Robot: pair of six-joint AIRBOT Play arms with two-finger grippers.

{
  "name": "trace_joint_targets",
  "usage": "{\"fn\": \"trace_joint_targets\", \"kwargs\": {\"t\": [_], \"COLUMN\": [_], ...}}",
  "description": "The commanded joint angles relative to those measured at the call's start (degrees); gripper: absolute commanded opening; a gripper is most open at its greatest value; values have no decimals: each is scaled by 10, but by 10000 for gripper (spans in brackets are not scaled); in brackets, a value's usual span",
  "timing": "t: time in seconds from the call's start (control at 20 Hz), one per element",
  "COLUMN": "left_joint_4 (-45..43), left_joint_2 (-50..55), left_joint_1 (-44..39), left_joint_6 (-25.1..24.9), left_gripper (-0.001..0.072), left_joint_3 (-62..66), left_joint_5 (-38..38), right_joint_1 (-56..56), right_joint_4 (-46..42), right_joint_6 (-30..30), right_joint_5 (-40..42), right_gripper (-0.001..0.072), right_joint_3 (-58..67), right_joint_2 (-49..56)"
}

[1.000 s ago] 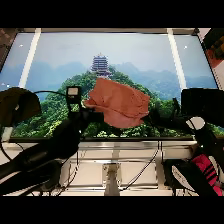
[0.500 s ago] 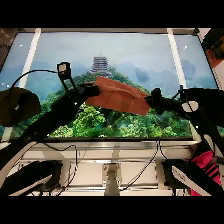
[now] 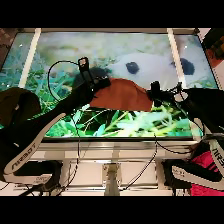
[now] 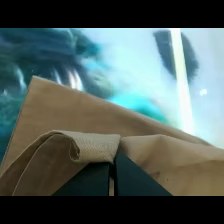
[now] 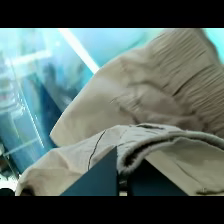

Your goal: Fold the clothes and pants, and hang the long-sleeved shirts on hangers.

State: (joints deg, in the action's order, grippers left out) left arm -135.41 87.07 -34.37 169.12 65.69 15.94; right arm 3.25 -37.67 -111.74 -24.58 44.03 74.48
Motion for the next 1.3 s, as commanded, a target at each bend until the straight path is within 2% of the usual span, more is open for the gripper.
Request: {"fn": "trace_joint_targets", "kwargs": {"t": [0.0,0.05,0.1,0.15,0.2,0.25,0.4,0.45,0.55,0.75,0.8,0.95,1.05,1.25], "left_joint_4": [0,0,0,0,0,4,24,24,24,24,25,25,25,25], "left_joint_2": [51,60,70,77,81,84,83,78,55,-31,-57,-123,-151,-166], "left_joint_1": [14,21,30,39,48,56,68,71,73,75,71,45,28,6], "left_joint_6": [2,2,2,2,2,2,2,2,2,2,2,2,-1,0], "left_gripper": [5,6,9,109,434,692,699,698,688,676,676,676,676,676], "left_joint_3": [57,69,79,83,83,83,83,83,83,83,83,83,83,83], "left_joint_5": [-4,-8,-26,-61,-97,-121,-119,-119,-119,-119,-119,-119,-119,-119], "right_joint_1": [0,0,0,0,0,0,-4,-12,-49,-167,-192,-217,-209,-179], "right_joint_4": [37,49,50,48,42,27,-31,-50,-97,-108,-107,-101,-98,-97], "right_joint_6": [-7,-7,-7,-7,-6,5,47,50,66,279,309,374,399,399], "right_joint_5": [67,102,133,156,163,163,129,99,2,-291,-357,-506,-553,-560], "right_gripper": [21,29,114,314,403,403,416,464,482,484,555,613,615,615], "right_joint_3": [4,4,5,7,12,19,42,50,66,118,135,189,220,268], "right_joint_2": [33,36,36,36,36,36,36,36,36,63,82,150,194,265]}}
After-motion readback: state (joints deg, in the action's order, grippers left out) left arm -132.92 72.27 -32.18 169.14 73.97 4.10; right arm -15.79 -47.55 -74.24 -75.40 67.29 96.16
